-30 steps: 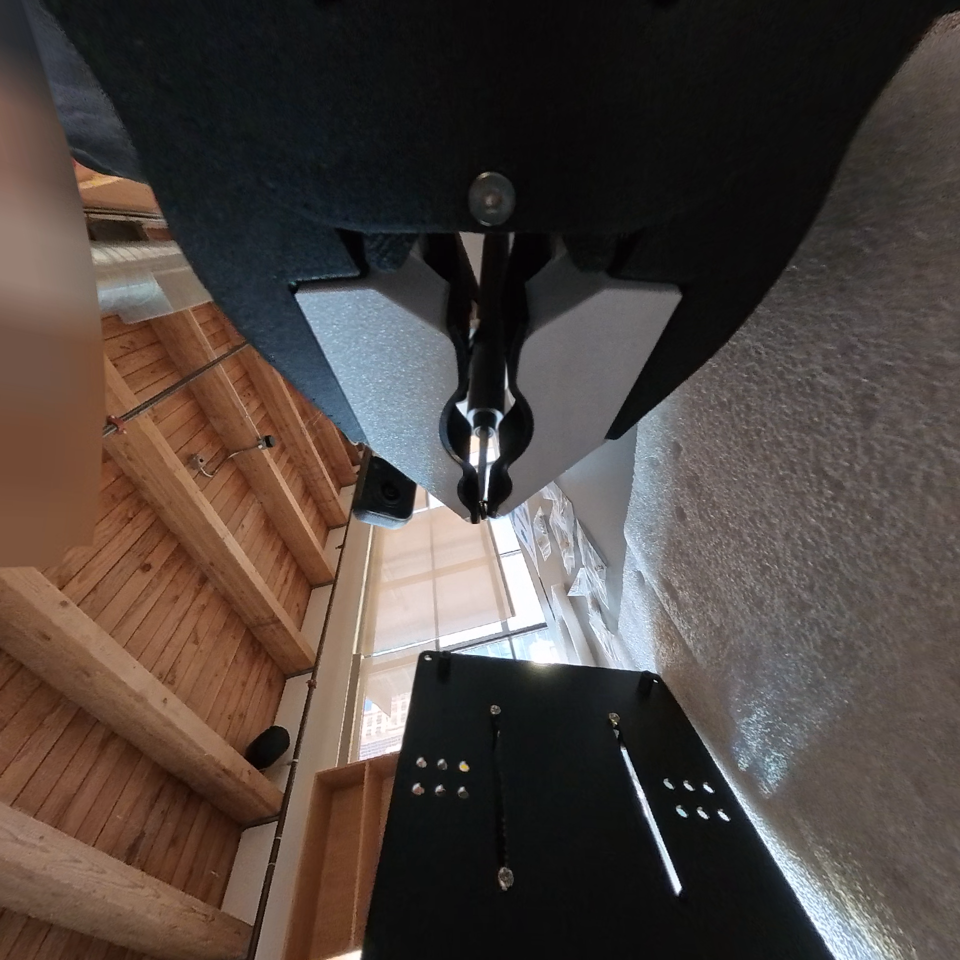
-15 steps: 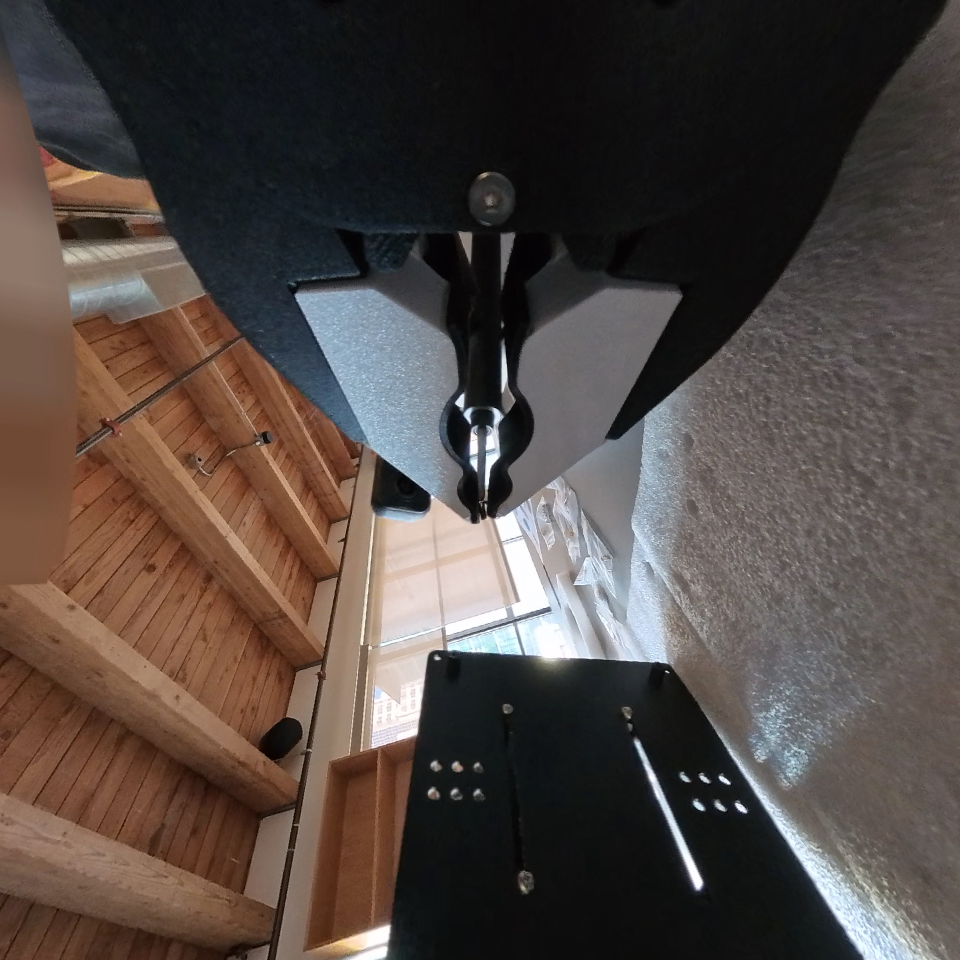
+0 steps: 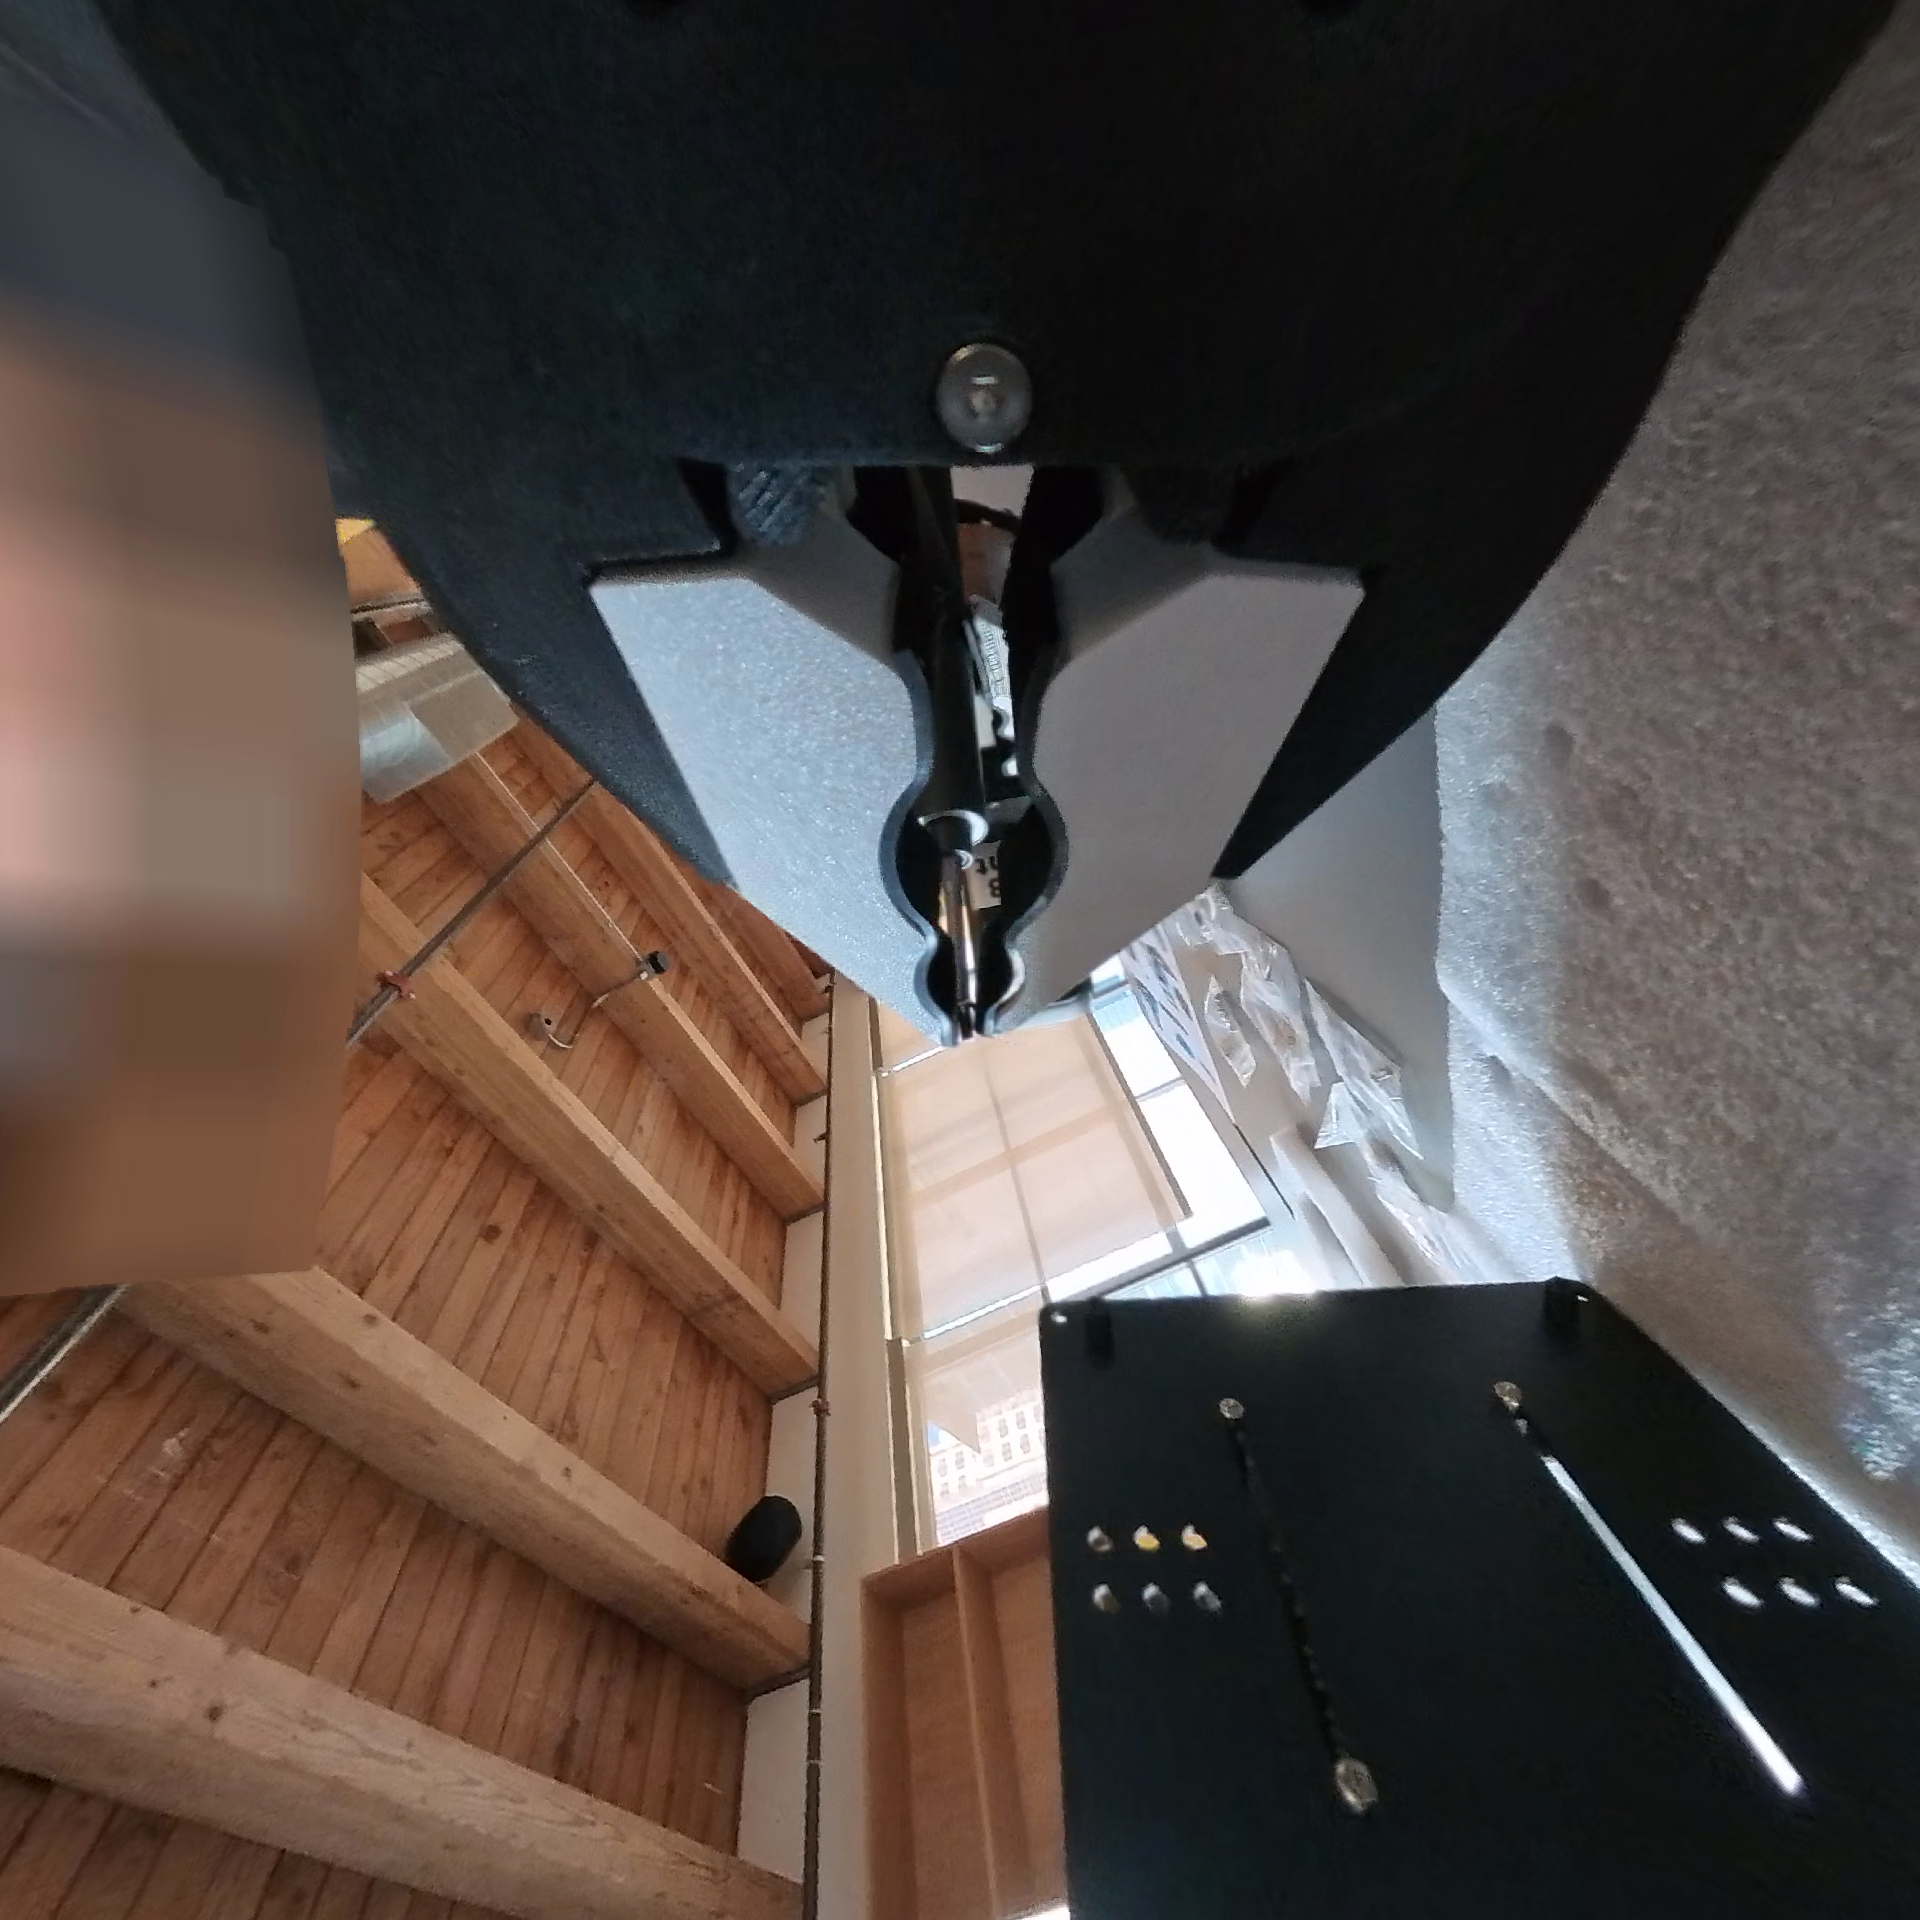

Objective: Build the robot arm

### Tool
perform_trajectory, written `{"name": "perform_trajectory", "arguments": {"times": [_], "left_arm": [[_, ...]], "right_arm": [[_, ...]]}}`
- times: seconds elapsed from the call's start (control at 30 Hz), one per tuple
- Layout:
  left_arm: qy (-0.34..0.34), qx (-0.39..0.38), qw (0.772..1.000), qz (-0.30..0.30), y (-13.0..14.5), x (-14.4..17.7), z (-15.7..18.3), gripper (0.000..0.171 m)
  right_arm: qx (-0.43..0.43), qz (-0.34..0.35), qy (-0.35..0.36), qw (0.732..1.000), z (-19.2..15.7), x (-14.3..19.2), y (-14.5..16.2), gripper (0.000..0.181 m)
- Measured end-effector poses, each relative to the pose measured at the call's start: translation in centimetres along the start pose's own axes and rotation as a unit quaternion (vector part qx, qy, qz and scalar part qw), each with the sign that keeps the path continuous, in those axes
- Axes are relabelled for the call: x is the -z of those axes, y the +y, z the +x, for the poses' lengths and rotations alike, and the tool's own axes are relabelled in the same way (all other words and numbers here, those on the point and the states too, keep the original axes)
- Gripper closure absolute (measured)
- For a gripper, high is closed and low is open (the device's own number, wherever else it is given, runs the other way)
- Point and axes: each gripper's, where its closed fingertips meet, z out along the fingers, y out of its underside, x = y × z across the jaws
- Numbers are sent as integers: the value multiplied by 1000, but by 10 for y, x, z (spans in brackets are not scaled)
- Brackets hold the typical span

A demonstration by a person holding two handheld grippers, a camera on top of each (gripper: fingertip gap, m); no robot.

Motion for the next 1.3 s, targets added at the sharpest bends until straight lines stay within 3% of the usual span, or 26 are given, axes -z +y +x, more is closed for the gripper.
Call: {"name": "perform_trajectory", "arguments": {"times": [0.23,0.47,0.7,1.03,1.3], "left_arm": [[6,15,1000,2,-2,-1,4,171],[-6,30,999,9,-1,2,-2,146],[-36,18,999,2,-1,15,4,136],[-128,-113,985,-5,-56,74,10,138],[-137,-136,977,-92,-84,92,-8,141]], "right_arm": [[-8,10,-25,1000,-3,-2,-2,166],[9,4,-9,1000,0,-3,-3,166],[25,17,-6,1000,0,-9,-6,166],[20,122,36,992,23,-41,-43,166],[9,202,107,973,49,-71,-74,166]]}}
